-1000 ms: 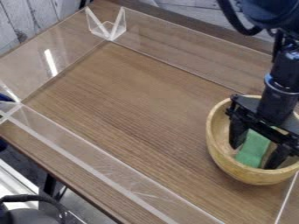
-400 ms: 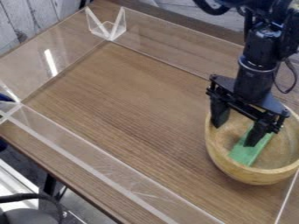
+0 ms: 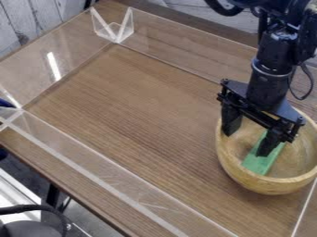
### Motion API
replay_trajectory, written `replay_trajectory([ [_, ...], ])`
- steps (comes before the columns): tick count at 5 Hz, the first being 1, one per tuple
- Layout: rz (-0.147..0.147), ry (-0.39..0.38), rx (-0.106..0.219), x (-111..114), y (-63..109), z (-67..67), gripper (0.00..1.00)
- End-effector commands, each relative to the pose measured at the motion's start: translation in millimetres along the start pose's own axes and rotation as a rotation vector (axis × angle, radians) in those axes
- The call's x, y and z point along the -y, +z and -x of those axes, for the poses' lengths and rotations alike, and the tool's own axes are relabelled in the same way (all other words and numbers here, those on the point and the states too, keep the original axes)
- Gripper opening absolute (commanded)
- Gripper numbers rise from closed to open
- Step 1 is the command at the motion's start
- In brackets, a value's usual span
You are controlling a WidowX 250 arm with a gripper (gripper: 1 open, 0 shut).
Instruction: Remove the green block from inside the brown bowl and put it on the table
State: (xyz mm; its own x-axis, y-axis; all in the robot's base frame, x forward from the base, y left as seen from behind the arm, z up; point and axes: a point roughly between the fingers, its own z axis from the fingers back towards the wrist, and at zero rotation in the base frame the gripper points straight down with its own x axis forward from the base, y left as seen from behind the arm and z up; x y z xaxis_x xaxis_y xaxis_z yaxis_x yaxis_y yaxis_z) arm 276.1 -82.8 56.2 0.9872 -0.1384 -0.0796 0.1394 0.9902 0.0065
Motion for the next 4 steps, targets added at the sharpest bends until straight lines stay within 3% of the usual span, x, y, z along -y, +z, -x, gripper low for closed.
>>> replay_trajectory([
  [1,0.010,0.009,0.072,-4.6,24.9,-2.8,1.00],
  [3,0.030,-0.076,0.086,4.0,8.2,-7.8,1.00],
  [4,0.050,-0.084,0.096,7.5,-5.3,-19.5,1.00],
])
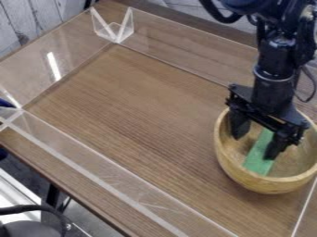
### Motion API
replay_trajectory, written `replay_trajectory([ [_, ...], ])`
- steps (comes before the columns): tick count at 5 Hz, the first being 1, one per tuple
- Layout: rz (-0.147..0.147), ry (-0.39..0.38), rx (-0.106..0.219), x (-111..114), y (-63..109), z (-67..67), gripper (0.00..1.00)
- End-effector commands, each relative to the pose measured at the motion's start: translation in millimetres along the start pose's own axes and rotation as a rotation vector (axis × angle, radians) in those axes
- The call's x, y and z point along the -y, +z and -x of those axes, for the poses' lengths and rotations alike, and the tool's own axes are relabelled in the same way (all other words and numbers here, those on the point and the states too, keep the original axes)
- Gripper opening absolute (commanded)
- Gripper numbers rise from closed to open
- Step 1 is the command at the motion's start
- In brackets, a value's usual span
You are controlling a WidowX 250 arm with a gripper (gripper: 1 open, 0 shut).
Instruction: Remove the green block from inside the brown bowl and put it on the table
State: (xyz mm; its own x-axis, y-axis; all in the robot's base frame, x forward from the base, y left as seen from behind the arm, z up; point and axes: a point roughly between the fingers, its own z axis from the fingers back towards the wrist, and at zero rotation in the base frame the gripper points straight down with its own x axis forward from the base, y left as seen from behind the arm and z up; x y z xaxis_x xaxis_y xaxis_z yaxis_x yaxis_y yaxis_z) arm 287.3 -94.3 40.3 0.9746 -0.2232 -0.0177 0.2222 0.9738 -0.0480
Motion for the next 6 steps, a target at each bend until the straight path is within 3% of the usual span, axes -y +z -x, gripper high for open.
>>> replay_trajectory([
  [1,0.012,-0.004,0.045,-1.1,-1.9,-12.1,1.00],
  [3,0.066,0.001,0.037,-7.7,5.5,-14.4,1.00],
  [4,0.062,0.006,0.021,-11.5,6.6,-17.5,1.00],
  [6,0.099,0.002,0.003,-12.1,-8.9,-16.3,1.00],
])
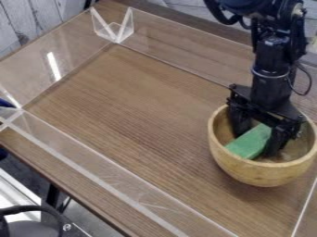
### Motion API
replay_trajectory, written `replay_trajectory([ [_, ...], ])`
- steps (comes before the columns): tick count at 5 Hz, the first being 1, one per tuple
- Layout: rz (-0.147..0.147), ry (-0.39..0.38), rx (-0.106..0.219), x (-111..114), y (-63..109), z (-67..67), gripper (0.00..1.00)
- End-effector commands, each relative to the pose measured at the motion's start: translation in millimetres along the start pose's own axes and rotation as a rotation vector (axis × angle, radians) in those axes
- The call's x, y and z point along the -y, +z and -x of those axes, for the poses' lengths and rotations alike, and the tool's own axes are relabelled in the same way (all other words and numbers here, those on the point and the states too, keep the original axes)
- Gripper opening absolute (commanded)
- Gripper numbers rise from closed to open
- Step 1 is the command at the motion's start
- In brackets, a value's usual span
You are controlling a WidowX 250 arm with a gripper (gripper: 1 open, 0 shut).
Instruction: Remove the green block from inside the brown bowl and put it on the table
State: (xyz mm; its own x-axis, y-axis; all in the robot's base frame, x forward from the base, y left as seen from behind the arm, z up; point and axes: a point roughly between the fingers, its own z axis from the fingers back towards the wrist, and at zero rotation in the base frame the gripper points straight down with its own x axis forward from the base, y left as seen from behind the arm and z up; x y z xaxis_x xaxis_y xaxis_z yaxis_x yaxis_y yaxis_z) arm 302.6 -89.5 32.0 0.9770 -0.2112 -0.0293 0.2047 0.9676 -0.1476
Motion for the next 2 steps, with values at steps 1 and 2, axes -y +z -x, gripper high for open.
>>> replay_trajectory([
  [1,0.002,-0.043,0.000,-7.5,-2.7,-1.5,1.00],
  [2,0.004,-0.076,-0.015,-11.6,-4.9,-0.8,1.00],
])
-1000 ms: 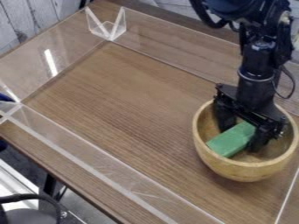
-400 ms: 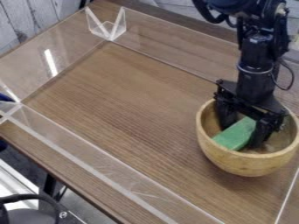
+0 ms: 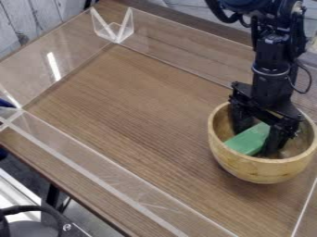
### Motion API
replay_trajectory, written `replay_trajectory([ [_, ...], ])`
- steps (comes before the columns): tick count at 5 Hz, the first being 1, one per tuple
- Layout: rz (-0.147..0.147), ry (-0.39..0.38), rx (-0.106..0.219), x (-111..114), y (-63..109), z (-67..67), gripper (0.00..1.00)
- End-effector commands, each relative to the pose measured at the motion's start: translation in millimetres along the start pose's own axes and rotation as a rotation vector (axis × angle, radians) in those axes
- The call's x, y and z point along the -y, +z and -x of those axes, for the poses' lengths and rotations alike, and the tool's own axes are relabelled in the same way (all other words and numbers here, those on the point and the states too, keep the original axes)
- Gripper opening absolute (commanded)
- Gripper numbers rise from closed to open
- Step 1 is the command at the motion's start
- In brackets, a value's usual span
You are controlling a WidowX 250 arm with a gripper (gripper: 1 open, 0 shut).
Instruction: Remove the green block from inside the brown bowl and put it on the table
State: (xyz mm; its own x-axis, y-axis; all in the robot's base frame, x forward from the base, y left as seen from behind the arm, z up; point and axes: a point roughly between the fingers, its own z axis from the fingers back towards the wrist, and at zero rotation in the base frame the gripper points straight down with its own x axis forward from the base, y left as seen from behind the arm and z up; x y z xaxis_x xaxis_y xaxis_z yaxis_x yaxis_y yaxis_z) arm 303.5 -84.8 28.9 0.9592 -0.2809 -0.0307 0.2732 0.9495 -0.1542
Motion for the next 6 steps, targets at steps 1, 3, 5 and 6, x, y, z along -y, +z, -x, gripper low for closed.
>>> replay_trajectory([
  [1,0.003,-0.041,-0.019,-10.5,-5.8,0.3,0.00],
  [3,-0.014,-0.017,-0.022,-12.7,-7.0,-3.0,0.00],
  [5,-0.018,-0.019,0.034,-17.5,-4.0,-3.8,0.00],
  [6,-0.010,-0.020,0.034,-13.3,-3.6,-2.6,0.00],
])
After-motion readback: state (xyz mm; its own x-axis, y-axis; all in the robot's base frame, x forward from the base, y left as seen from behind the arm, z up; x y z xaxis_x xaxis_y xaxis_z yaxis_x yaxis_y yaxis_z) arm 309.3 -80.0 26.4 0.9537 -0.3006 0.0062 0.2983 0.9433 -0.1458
